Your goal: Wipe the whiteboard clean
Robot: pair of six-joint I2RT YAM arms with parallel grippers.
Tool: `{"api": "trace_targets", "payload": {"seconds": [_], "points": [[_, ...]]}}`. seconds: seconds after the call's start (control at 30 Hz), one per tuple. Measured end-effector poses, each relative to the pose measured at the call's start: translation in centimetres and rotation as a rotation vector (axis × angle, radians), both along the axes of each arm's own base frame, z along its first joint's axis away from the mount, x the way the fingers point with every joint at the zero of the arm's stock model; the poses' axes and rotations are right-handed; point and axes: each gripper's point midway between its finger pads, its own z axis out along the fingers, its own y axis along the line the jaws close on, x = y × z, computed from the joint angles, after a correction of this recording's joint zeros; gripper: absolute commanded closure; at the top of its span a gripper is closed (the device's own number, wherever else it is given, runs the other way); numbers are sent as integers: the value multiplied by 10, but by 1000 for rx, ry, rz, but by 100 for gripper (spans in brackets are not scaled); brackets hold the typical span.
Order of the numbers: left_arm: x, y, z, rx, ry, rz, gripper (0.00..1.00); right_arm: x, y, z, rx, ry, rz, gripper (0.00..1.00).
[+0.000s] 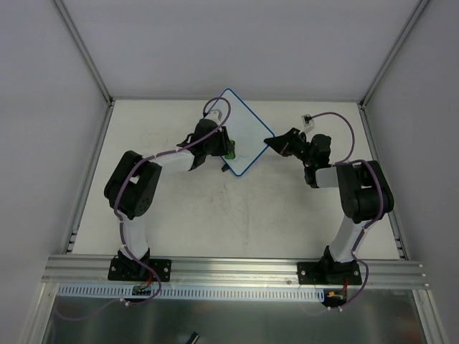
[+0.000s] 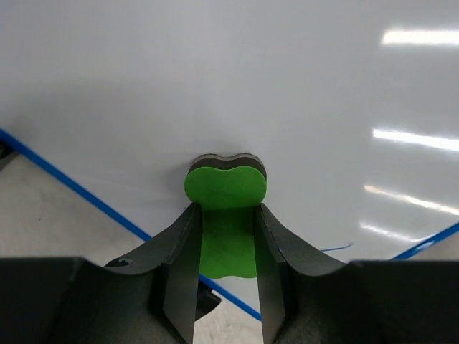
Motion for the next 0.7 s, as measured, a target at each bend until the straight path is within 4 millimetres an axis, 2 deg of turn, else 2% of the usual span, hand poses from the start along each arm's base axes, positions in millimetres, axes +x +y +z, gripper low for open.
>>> {"api": "trace_targets", "payload": {"seconds": [0.13,0.27,0.7], "points": [[3,21,-12,-22,54,68,100,-1,1,1,1,-7,6,100],[6,32,-20,-68,107,108,100,-1,2,3,2,-14,12,100],[5,32,-21,-160,128,103,100,-1,3,3,7,-25,17,100]]}}
